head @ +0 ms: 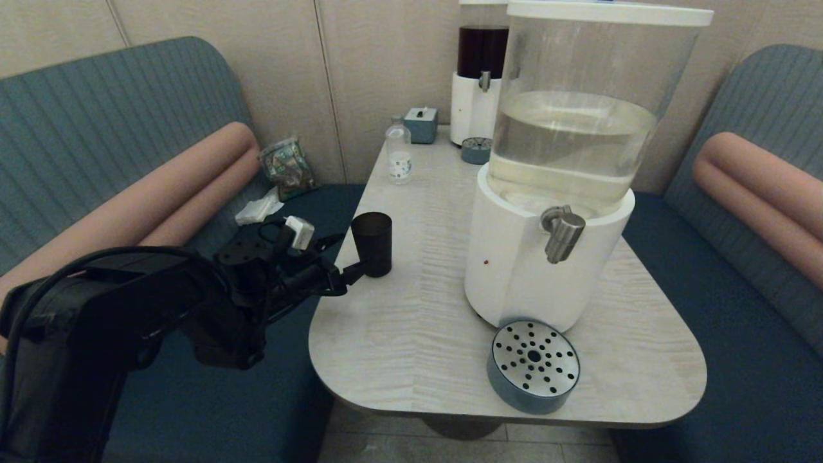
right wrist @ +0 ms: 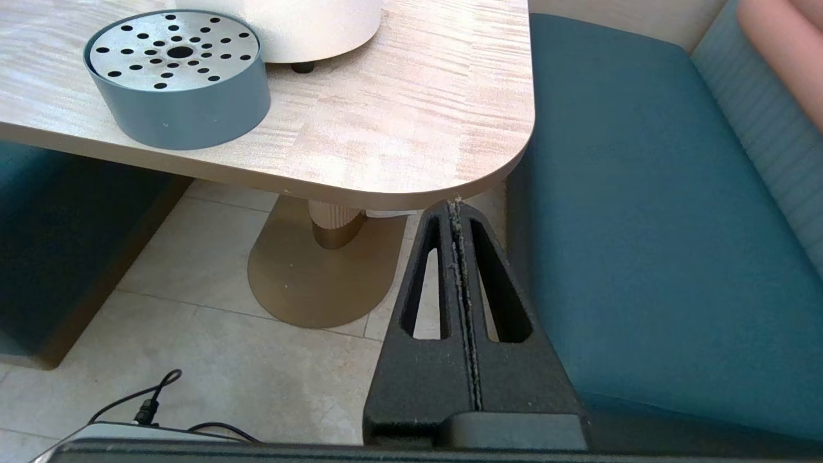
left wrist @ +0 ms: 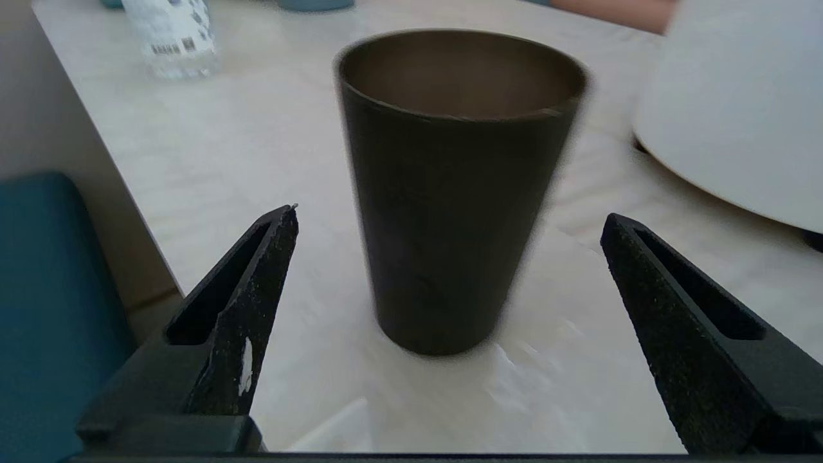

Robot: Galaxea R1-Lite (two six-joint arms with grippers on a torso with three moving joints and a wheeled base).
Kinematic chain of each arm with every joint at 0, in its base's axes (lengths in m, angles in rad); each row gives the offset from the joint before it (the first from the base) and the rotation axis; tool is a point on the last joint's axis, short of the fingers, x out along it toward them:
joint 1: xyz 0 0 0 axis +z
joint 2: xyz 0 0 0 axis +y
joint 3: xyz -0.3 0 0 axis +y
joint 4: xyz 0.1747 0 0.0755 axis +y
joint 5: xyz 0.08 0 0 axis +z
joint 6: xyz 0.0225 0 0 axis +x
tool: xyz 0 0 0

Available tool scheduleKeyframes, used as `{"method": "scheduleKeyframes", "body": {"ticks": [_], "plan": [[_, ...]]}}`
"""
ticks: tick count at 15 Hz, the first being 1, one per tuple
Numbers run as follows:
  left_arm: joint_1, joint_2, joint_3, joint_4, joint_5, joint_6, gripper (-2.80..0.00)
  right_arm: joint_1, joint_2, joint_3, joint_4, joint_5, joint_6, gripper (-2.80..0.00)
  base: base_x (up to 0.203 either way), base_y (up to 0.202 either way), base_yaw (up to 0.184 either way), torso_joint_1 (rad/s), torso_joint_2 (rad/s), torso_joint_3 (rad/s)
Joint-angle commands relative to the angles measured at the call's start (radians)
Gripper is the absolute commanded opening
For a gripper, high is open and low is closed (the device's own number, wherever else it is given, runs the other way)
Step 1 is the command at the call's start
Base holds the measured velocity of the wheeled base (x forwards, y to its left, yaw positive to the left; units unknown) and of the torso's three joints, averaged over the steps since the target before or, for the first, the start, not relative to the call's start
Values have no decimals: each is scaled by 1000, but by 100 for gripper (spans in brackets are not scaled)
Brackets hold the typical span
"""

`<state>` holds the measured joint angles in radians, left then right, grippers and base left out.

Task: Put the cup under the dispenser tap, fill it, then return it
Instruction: Pick up the cup

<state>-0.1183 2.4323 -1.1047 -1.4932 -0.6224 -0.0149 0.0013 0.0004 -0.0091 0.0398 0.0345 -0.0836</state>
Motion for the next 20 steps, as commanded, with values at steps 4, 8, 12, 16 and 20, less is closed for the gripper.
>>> {"method": "scheduleKeyframes", "body": {"ticks": [4, 8, 12, 16, 20], "plan": [[-22, 97, -155, -13, 15, -25, 0, 0, -2, 0, 0, 1, -1, -280, 0, 0, 0, 0, 0, 0], [-63, 151, -261, -16, 16, -55, 0, 0, -2, 0, 0, 1, -1, -280, 0, 0, 0, 0, 0, 0], [-75, 226, -406, -15, 39, -73, -280, 0, -2, 0, 0, 1, -1, -280, 0, 0, 0, 0, 0, 0], [-75, 226, -412, -16, 47, -74, -280, 0, -2, 0, 0, 1, -1, -280, 0, 0, 0, 0, 0, 0], [-75, 207, -349, -33, 48, -73, -280, 0, -2, 0, 0, 1, -1, -280, 0, 0, 0, 0, 0, 0]]}}
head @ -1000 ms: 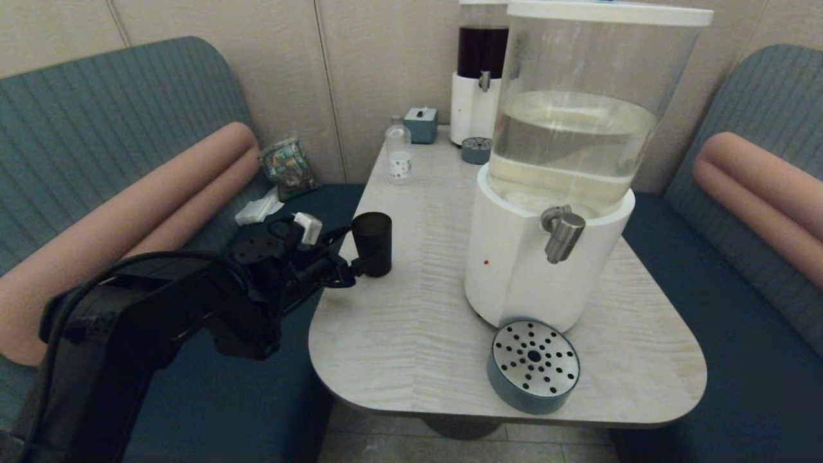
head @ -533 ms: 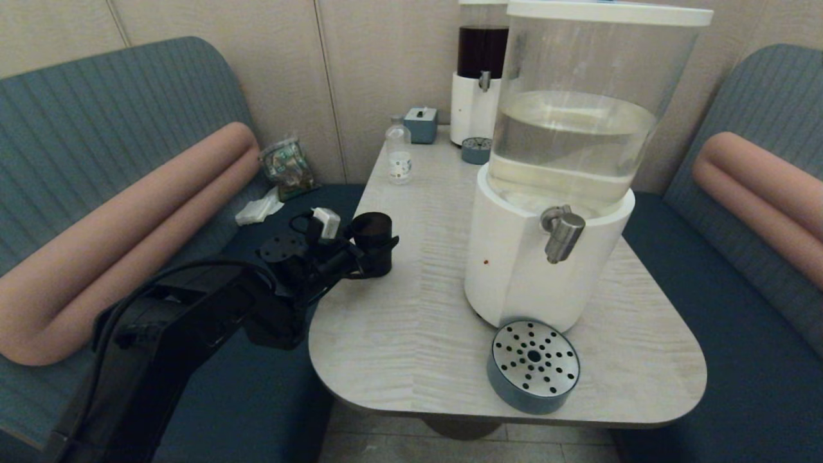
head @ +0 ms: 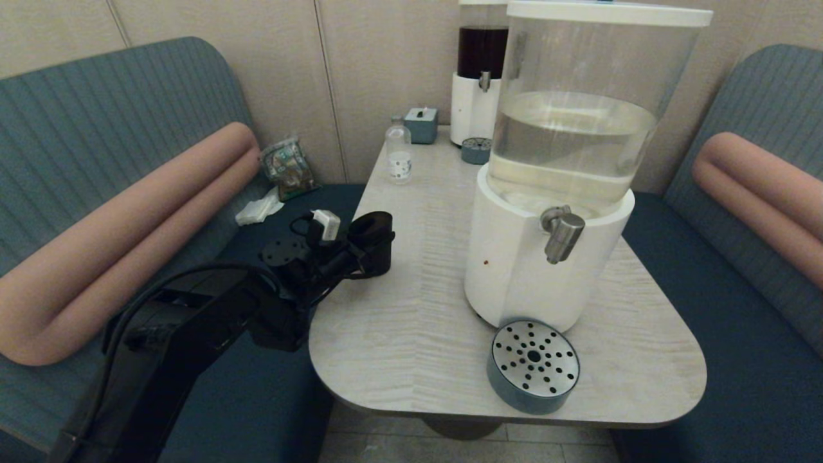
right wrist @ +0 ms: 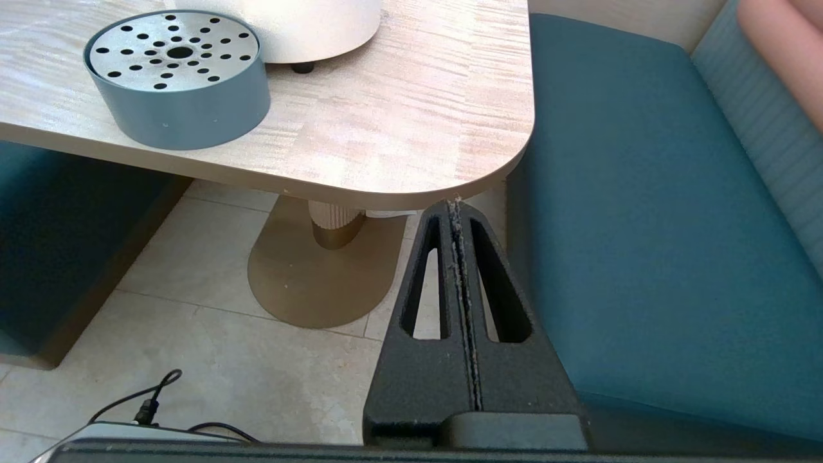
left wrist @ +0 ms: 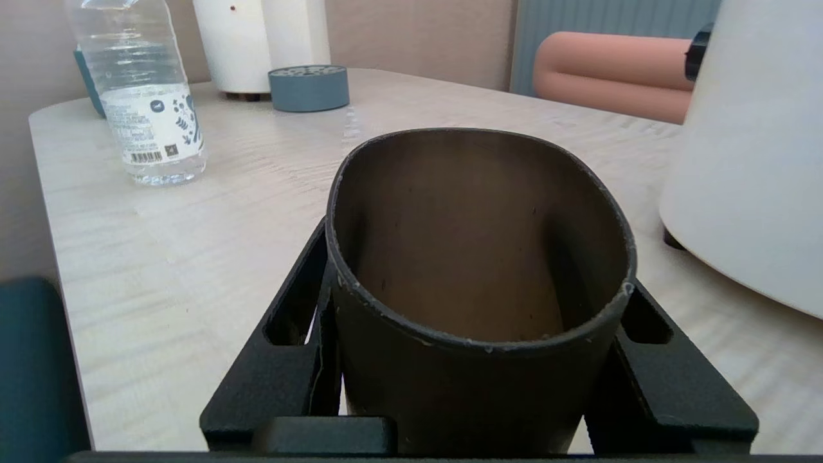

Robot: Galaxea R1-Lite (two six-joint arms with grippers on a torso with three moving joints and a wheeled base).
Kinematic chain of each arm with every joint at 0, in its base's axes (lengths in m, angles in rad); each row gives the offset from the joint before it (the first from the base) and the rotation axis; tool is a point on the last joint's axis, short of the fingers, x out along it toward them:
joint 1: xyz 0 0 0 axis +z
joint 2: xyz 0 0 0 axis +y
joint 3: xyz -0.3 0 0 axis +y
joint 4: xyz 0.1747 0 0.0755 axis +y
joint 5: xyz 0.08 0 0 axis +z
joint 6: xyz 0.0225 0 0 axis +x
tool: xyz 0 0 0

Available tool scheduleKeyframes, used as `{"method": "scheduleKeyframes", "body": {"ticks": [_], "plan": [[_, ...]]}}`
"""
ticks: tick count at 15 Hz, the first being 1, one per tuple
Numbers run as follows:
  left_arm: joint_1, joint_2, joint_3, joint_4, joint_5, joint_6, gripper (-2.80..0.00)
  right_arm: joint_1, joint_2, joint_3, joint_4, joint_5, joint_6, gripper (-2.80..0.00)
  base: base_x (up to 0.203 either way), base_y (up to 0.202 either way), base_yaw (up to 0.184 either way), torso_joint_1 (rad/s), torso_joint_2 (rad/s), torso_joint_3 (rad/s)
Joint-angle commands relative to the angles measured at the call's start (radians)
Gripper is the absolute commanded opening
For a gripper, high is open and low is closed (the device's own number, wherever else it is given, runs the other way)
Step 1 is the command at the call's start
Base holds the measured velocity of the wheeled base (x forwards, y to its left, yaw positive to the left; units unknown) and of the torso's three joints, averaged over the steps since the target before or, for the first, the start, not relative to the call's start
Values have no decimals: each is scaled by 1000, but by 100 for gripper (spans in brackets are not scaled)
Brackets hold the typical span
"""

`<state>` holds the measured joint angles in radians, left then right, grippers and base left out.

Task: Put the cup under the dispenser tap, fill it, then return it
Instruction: Pick up the cup

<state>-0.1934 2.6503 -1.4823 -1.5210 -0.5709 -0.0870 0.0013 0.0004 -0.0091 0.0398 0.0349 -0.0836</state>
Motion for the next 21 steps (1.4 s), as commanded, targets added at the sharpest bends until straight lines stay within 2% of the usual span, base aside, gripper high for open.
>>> {"method": "scheduleKeyframes", "body": {"ticks": [1, 8, 11, 16, 20, 21], "plan": [[0, -26, 66, -7, -3, -1, -280, 0, -2, 0, 0, 0, -1, -280, 0, 0, 0, 0, 0, 0], [-1, -273, 417, -9, -10, -4, -280, -1, -2, 0, 0, 0, -1, -280, 0, 0, 0, 0, 0, 0], [-28, -378, 519, -9, -10, -3, -280, 0, -2, 0, 0, 0, -1, -280, 0, 0, 0, 0, 0, 0], [-125, -525, 627, -9, 0, -16, -280, 0, -2, 0, 0, 0, -1, -280, 0, 0, 0, 0, 0, 0], [-223, -591, 685, -9, 2, -33, -280, -1, -2, 0, 0, 0, -1, -280, 0, 0, 0, 0, 0, 0], [-269, -598, 689, -9, 4, -39, -280, 0, -2, 0, 0, 0, -1, -280, 0, 0, 0, 0, 0, 0]]}}
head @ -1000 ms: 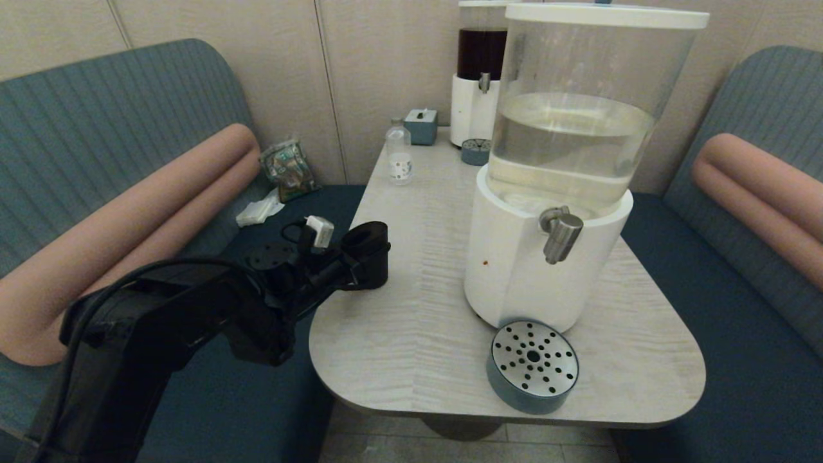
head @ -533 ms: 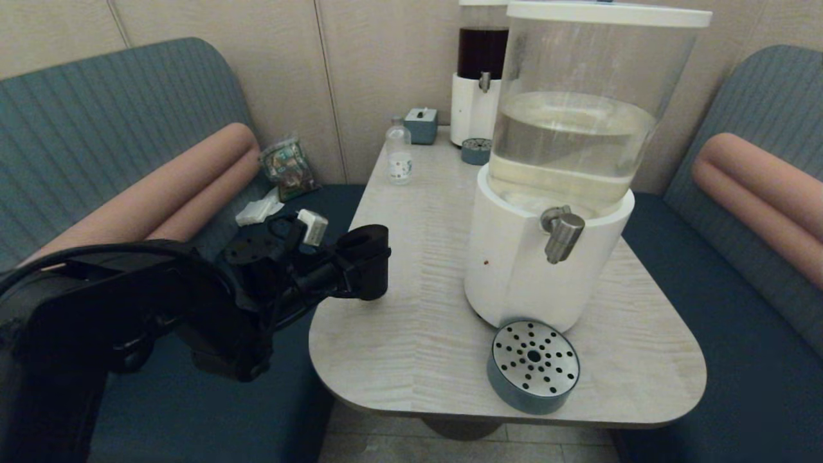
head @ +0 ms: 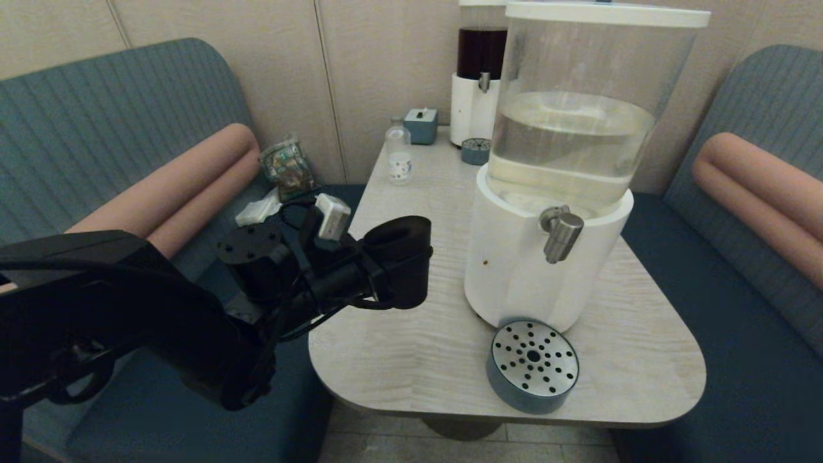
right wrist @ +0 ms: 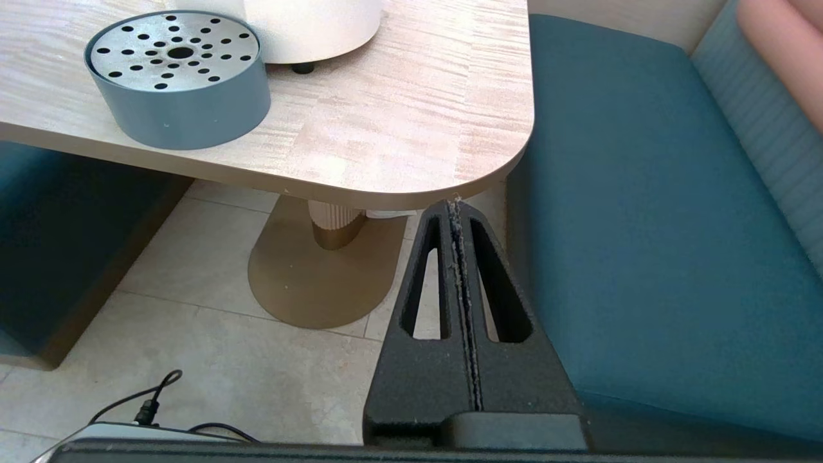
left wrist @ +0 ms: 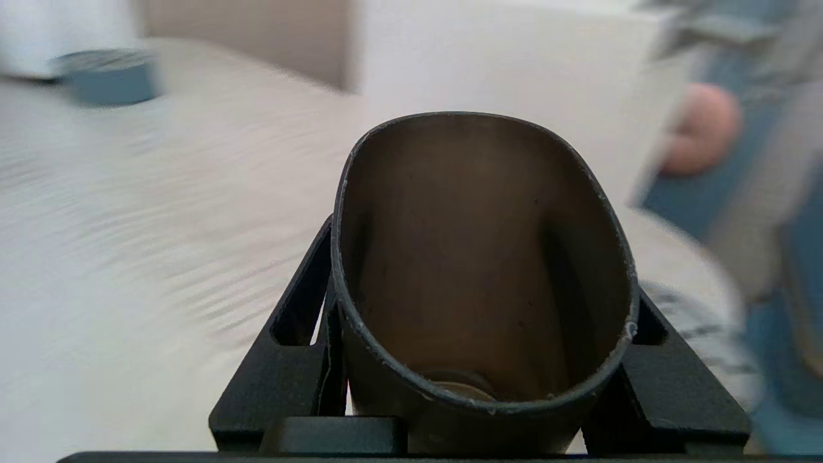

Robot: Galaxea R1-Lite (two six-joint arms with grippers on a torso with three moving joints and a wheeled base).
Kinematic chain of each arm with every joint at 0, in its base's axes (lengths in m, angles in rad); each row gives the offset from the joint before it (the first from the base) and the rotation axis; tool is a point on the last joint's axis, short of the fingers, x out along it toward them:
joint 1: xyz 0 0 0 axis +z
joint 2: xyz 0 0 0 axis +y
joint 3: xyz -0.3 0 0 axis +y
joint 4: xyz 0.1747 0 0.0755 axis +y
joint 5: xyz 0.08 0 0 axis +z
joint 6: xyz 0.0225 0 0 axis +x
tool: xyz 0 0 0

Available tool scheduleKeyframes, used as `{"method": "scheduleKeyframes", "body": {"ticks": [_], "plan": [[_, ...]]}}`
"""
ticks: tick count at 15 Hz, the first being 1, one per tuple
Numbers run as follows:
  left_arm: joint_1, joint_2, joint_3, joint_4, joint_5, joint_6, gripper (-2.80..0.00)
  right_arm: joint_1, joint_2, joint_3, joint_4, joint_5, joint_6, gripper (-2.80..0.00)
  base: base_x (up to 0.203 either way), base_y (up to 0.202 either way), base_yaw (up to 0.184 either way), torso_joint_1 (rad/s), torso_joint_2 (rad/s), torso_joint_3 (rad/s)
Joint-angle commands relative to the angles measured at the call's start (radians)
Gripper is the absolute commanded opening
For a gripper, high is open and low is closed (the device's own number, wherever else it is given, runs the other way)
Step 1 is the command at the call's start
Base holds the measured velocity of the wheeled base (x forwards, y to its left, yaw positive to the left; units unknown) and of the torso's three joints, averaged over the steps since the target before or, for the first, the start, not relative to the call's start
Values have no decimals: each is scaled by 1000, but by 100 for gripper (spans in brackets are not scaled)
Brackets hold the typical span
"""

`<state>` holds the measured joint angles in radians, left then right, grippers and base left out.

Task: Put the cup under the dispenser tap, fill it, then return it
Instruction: Place it under the water dispenser

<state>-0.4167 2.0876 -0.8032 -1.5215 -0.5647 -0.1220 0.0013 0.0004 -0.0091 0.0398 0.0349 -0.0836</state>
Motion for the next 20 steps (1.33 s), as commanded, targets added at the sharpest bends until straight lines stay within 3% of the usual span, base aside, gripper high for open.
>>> {"method": "scheduleKeyframes", "body": {"ticks": [1, 3, 8, 13, 20], "plan": [[-96, -39, 14, -9, 4, -9, -280, 0, -2, 0, 0, 0, -1, -280, 0, 0, 0, 0, 0, 0], [-169, -38, 19, -9, 48, -19, -280, 0, -2, 0, 0, 0, -1, -280, 0, 0, 0, 0, 0, 0], [-261, -14, 14, -9, 82, -24, -280, 0, -2, 0, 0, 0, -1, -280, 0, 0, 0, 0, 0, 0], [-280, 55, -16, -9, 85, -25, -280, 0, -2, 0, 0, 0, -1, -280, 0, 0, 0, 0, 0, 0], [-329, 196, -169, -9, 86, -42, -280, 0, -2, 0, 0, 0, -1, -280, 0, 0, 0, 0, 0, 0]]}}
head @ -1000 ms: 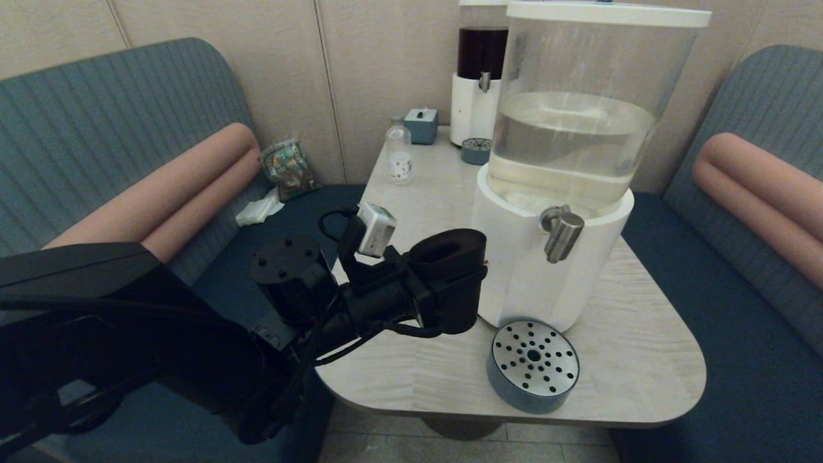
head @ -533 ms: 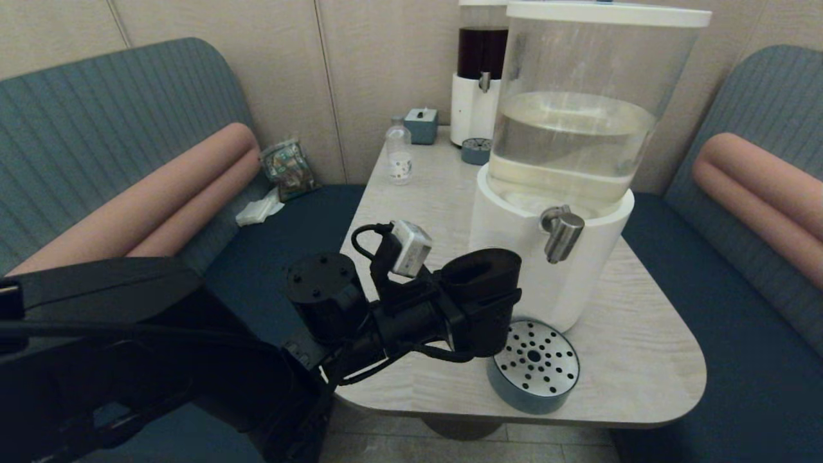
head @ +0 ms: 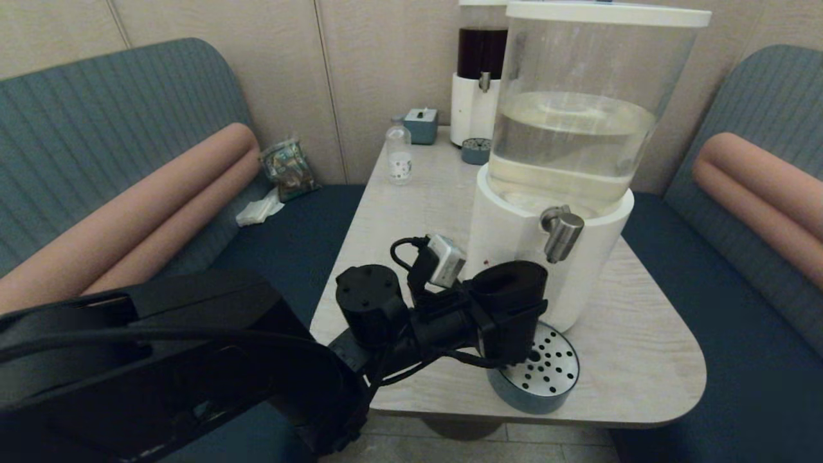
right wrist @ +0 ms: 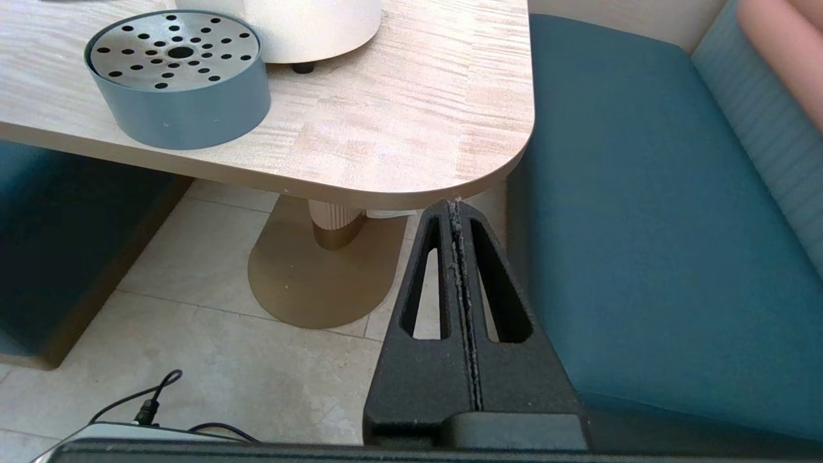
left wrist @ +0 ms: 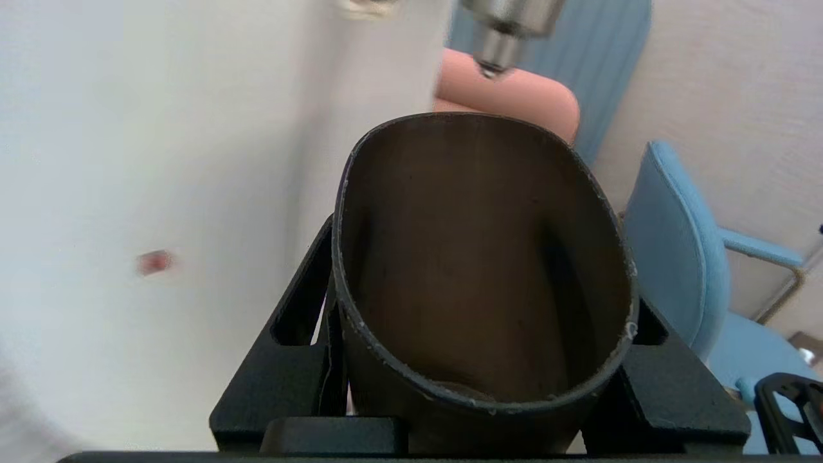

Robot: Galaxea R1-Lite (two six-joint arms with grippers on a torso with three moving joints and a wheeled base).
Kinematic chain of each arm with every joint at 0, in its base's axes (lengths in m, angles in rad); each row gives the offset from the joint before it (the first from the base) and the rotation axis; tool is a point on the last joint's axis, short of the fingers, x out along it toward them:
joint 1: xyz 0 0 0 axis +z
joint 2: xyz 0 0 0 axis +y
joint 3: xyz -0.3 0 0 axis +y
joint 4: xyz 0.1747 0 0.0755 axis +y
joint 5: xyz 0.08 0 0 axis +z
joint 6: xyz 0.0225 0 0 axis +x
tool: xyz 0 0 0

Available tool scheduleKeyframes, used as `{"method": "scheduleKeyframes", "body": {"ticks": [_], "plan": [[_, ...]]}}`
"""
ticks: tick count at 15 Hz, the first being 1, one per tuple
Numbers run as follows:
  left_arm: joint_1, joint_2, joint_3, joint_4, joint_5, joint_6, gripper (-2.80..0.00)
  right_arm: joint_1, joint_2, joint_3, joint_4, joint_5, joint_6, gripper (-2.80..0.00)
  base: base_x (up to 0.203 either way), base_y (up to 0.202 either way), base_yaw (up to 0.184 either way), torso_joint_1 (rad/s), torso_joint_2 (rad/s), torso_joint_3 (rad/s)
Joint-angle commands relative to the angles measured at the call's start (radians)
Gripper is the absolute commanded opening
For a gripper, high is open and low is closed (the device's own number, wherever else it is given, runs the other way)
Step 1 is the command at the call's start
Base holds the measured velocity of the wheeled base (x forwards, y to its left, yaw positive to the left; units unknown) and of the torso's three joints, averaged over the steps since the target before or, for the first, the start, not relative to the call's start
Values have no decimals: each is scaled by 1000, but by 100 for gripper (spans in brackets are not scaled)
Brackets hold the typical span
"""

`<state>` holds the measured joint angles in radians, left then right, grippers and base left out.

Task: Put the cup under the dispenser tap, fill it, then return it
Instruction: Place it under the water dispenser

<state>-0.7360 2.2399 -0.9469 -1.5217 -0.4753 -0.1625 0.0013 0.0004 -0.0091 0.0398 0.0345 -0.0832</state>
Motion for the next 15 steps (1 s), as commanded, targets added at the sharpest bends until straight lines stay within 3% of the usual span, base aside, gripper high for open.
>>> {"method": "scheduleKeyframes", "body": {"ticks": [1, 6, 15], "plan": [[-16, 62, -37, -8, -4, 0, -280, 0, -2, 0, 0, 1, -1, -280, 0, 0, 0, 0, 0, 0], [-33, 133, -105, -8, -3, -2, -280, 0, -2, 0, 0, 1, -1, -280, 0, 0, 0, 0, 0, 0], [-33, 138, -125, -8, -3, -3, -280, 0, -2, 0, 0, 1, -1, -280, 0, 0, 0, 0, 0, 0]]}}
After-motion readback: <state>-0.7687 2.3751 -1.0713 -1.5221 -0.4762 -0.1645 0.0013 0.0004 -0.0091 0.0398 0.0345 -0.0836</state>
